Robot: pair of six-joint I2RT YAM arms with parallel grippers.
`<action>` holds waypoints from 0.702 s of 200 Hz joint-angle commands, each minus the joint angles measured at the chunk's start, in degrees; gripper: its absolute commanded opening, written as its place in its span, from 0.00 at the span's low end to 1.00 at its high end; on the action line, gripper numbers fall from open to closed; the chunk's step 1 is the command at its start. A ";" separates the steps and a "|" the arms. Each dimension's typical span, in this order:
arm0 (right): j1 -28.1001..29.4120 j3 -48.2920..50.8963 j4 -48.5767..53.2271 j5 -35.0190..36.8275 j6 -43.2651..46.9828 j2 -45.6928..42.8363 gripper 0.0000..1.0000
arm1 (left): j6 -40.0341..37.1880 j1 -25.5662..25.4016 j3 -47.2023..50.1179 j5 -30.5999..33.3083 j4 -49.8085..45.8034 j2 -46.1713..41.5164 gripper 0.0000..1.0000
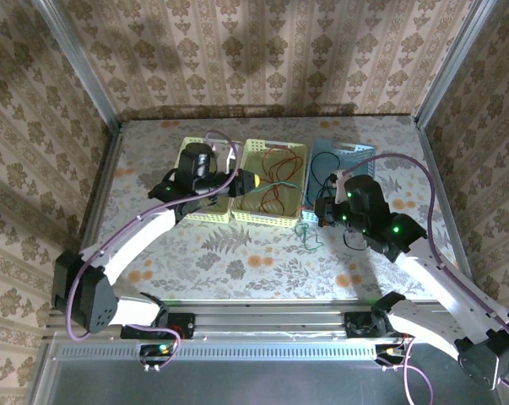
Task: Untangle the cables
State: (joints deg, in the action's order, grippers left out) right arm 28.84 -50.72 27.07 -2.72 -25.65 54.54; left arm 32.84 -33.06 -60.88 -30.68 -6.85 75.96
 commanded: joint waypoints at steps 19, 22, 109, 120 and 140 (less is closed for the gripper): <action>-1.42 -0.61 1.87 3.55 -1.39 0.39 0.08 | 1.98 4.16 3.33 7.21 0.84 -5.23 0.00; -1.42 -0.69 1.62 3.08 -1.34 0.39 0.11 | 2.14 4.29 3.55 7.32 1.05 -5.48 0.00; -1.77 1.15 -1.34 0.55 -1.91 -3.08 0.58 | 17.25 12.44 12.73 30.21 10.47 -13.40 0.00; -1.77 1.45 -1.15 -0.71 -1.86 -2.82 0.58 | 18.54 13.29 14.52 34.74 11.95 -13.99 0.00; -1.77 2.01 -1.27 -2.18 -2.04 -2.52 0.58 | 18.23 14.03 15.82 39.68 15.74 -12.18 0.00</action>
State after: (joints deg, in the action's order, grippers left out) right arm 27.35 -50.09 25.63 -3.42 -27.35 51.81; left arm 47.99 -19.73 -46.70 -1.87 3.27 62.74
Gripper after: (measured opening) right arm 0.576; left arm 0.076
